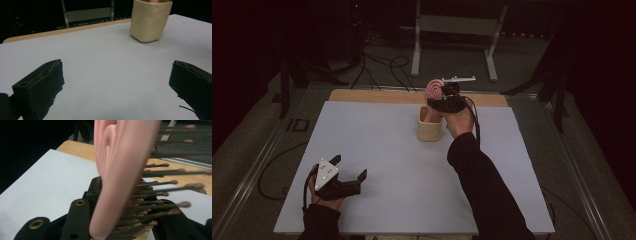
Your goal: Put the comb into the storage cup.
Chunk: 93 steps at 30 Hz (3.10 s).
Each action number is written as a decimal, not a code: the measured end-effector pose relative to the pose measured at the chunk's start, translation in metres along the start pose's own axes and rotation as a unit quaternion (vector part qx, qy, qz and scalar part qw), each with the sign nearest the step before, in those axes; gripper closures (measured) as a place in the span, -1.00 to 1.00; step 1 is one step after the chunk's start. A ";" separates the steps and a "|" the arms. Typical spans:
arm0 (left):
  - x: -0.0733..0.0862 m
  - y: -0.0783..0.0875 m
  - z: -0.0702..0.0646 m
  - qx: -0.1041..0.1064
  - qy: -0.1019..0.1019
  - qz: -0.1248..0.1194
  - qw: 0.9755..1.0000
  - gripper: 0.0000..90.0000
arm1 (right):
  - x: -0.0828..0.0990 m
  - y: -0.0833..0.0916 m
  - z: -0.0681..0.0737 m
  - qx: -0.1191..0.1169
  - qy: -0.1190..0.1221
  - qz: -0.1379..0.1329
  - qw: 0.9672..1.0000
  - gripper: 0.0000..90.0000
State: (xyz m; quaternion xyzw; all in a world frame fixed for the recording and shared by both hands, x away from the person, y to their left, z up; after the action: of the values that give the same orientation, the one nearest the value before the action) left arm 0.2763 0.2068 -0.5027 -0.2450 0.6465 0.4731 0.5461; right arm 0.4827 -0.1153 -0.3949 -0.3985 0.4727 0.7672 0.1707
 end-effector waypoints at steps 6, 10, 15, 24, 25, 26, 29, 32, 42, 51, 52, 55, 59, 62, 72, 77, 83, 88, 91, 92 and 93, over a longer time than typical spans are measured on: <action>0.000 0.000 0.000 0.000 0.000 0.001 1.000 -0.99 | 0.002 -0.003 0.000 0.000 -0.001 0.004 1.000 0.40; 0.000 0.000 0.000 0.000 0.000 0.001 1.000 -0.99 | 0.004 -0.005 0.000 0.001 0.000 0.007 1.000 0.40; 0.000 0.000 0.000 0.001 0.000 0.000 1.000 -0.99 | 0.007 -0.007 0.000 0.000 -0.001 0.009 1.000 0.39; 0.000 0.000 0.000 0.000 0.000 0.000 1.000 -0.99 | 0.009 -0.010 -0.001 -0.001 -0.005 0.010 1.000 0.39; 0.000 0.000 0.000 0.001 0.000 0.000 1.000 -0.99 | 0.009 -0.010 -0.001 -0.001 -0.006 0.010 1.000 0.39; 0.000 0.000 0.000 0.001 0.000 0.000 1.000 -0.99 | 0.009 -0.010 -0.001 -0.001 -0.006 0.011 1.000 0.39; 0.000 0.000 0.000 0.001 0.000 0.000 1.000 -1.00 | 0.011 -0.011 -0.002 -0.001 -0.007 0.012 1.000 0.39; 0.000 0.000 0.000 0.001 -0.001 0.000 1.000 -0.99 | 0.011 -0.012 -0.002 0.000 -0.009 0.014 1.000 0.39; 0.000 0.000 0.000 0.001 -0.001 0.000 1.000 -0.99 | 0.013 -0.015 -0.003 -0.001 -0.013 0.016 1.000 0.39; 0.000 0.000 0.000 0.001 -0.002 0.001 1.000 -0.99 | 0.016 -0.018 -0.006 -0.003 -0.020 0.017 1.000 0.38; 0.000 0.000 0.000 0.001 -0.002 0.001 1.000 -0.99 | 0.016 -0.018 -0.006 -0.004 -0.022 0.017 1.000 0.38; 0.000 0.000 0.000 0.001 -0.001 0.000 1.000 -0.99 | 0.017 -0.019 -0.007 -0.004 -0.025 0.017 1.000 0.38; 0.000 0.000 0.000 0.002 -0.002 0.001 1.000 -0.99 | 0.017 -0.020 -0.008 -0.006 -0.029 0.017 0.999 0.37; 0.000 0.000 -0.001 0.002 -0.003 0.001 1.000 -0.99 | 0.017 -0.021 -0.008 -0.006 -0.031 0.015 0.999 0.37; 0.000 0.000 -0.001 0.003 -0.003 0.002 1.000 -0.99 | 0.016 -0.023 -0.014 -0.007 -0.047 0.008 0.999 0.38; 0.000 -0.001 -0.001 0.003 -0.002 0.001 1.000 -0.99 | 0.016 -0.024 -0.016 -0.006 -0.051 0.006 0.999 0.38; 0.000 -0.001 -0.001 0.003 -0.003 0.002 1.000 -0.99 | 0.016 -0.025 -0.019 -0.004 -0.058 0.005 0.998 0.38; 0.000 -0.001 -0.001 0.003 -0.003 0.002 1.000 -0.99 | 0.016 -0.025 -0.021 -0.002 -0.059 0.006 0.998 0.37; 0.000 -0.001 -0.001 0.003 -0.003 0.002 1.000 -0.99 | 0.016 -0.026 -0.022 -0.002 -0.062 0.006 0.998 0.37; 0.000 -0.001 -0.001 0.003 -0.003 0.002 1.000 -0.99 | 0.016 -0.027 -0.022 -0.002 -0.062 0.006 0.998 0.37; 0.000 -0.001 -0.001 0.003 -0.003 0.002 1.000 -0.99 | 0.016 -0.027 -0.022 -0.001 -0.063 0.006 0.998 0.37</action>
State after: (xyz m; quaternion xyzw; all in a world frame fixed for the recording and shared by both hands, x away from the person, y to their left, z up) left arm 0.2766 0.2052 -0.5033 -0.2409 0.6464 0.4732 0.5479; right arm 0.4997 -0.1231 -0.4285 -0.3469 0.4629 0.7921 0.1948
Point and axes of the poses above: each handheld gripper's, and its own axes: y roughly backward along the jaws, x roughly out of its underside, z roughly to its left, the point moved 3 cm from there along -y, roughly forward along the jaws, and after that the axes turned 3 degrees about -y, right-handed, at the moved point
